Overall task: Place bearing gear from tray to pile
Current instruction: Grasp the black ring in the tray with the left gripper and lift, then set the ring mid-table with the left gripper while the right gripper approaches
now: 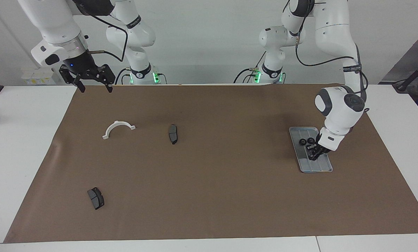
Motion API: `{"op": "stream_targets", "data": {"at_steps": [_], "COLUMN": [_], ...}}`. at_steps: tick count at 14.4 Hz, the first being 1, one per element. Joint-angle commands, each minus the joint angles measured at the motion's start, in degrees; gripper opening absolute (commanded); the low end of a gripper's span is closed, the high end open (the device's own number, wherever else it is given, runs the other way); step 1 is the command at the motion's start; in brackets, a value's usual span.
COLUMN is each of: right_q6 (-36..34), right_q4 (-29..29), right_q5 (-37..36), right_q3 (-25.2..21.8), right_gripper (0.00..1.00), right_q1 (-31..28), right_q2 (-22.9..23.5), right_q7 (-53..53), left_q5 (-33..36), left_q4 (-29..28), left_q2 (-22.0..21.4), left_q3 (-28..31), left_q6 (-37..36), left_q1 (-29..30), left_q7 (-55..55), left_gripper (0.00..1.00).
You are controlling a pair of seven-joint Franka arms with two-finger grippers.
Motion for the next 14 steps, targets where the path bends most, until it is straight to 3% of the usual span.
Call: {"op": "stream_targets", "data": {"at_steps": [1, 4, 6, 11, 14], "right_q6": [0.0, 0.4, 1.5, 2.2, 2.9], "right_q4": [-1.8, -1.8, -1.8, -0.3, 1.1], "right_q5": [0.8, 0.7, 0.7, 0.2, 0.1], "right_q3": [0.4, 0.4, 0.4, 1.0, 1.0], "right_gripper": [1.00, 1.00, 1.00, 1.00, 1.00], "right_q1": [-0.7, -0.3, -0.3, 0.8, 1.5], "right_q2": [-1.6, -1.6, -1.3, 0.7, 2.0], "right_q7": [-0.2, 2.0, 2.0, 2.0, 2.4], "left_q5": [1.2, 0.6, 0.3, 0.0, 0.0], "left_q4": [3.6, 12.3, 14.4, 13.2, 9.9], "left_q2": [-1.1, -1.5, -1.8, -2.0, -0.8], "left_q3": [0.4, -0.3, -0.4, -0.3, -0.3], "left_q6": [-6.5, -18.3, -20.5, -17.1, -9.0], "left_q1": [-0.4, -1.2, -5.1, -19.3, -27.5], "left_q7": [-0.8, -7.2, -14.9, -35.2, -45.6], "left_gripper": [0.00, 0.00, 0.00, 0.00, 0.00]}}
